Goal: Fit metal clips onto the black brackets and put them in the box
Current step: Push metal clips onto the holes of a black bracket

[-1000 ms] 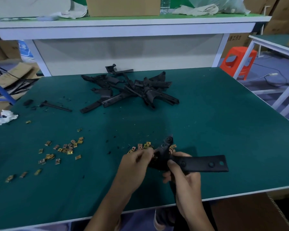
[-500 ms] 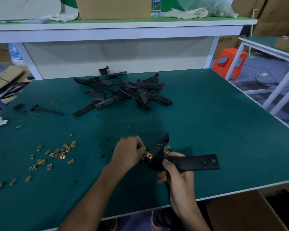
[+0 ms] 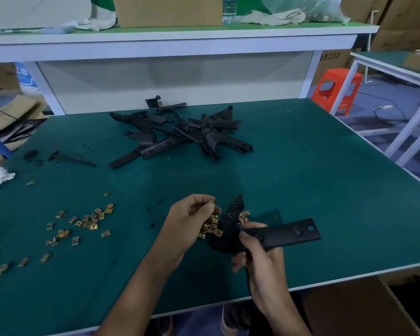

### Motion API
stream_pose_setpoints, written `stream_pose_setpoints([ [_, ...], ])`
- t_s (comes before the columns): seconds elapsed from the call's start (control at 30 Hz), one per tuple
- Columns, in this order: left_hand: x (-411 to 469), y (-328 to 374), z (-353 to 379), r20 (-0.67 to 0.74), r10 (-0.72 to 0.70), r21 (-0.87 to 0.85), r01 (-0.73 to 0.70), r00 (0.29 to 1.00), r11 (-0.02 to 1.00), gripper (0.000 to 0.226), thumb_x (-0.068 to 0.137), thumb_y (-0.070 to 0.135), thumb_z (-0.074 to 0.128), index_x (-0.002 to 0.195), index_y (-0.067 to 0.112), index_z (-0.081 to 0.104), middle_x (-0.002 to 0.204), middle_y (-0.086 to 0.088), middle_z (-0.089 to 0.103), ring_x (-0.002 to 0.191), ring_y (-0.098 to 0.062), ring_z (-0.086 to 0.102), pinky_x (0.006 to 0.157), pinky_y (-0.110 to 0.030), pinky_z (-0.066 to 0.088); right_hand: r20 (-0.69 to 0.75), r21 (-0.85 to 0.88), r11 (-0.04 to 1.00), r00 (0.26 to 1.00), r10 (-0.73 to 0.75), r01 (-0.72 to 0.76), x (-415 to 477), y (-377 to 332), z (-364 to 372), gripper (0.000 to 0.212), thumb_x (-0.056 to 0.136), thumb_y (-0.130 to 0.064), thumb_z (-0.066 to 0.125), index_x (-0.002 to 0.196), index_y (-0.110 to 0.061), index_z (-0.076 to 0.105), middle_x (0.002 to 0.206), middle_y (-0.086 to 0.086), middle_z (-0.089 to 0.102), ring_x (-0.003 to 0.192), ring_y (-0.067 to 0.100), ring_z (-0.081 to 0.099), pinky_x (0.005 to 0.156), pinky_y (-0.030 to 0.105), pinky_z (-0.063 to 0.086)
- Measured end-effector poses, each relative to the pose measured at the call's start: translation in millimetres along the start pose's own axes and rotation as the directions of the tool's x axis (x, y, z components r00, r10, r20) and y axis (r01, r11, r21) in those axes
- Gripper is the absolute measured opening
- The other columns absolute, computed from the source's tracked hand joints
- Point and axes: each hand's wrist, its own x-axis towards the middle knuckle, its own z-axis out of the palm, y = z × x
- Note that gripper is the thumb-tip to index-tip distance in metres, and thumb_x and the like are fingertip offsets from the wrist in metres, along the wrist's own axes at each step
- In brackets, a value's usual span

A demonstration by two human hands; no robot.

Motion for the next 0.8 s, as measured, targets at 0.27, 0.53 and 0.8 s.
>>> stream_pose_setpoints([
  [0.27,-5,4,1,0.035,-0.007,-0.124,0.012,0.999,0.992,0.025,0.099,0.010,0.060,0.109,0.027,0.075,0.086,0.001,0.074,0.077,-0.005,0.065,0.069,-0.017,0.052,0.020,0.002,1.000,1.000,0.021,-0.021,-1,-1,0,0.015,0.096,0.003,0.058,0.095,-0.009,0.067,0.061,0.017,0.059,0.043,0.024,0.052,0.040,0.030,0.046],
  [0.53,-8,8,1,0.130,-0.078,-0.153,0.098,0.988,0.983,0.022,0.078,0.041,0.073,0.076,0.020,0.075,0.076,-0.002,0.071,0.068,-0.011,0.060,0.064,-0.022,0.049,0.030,0.044,0.998,0.998,0.054,-0.055,-3,-4,-1,0.013,0.098,-0.006,0.057,0.087,-0.008,0.062,0.057,0.009,0.053,0.035,0.020,0.044,0.034,0.026,0.036],
  [0.8,-11,14,0,0.238,-0.131,-0.030,0.142,0.962,0.989,0.022,0.092,0.035,0.068,0.079,0.019,0.074,0.076,-0.004,0.067,0.069,-0.017,0.056,0.067,-0.029,0.046,0.058,-0.023,1.000,0.998,-0.002,0.003,-2,0,-2,0.022,0.100,-0.005,0.055,0.082,-0.012,0.064,0.058,0.013,0.051,0.037,0.022,0.042,0.036,0.026,0.036],
])
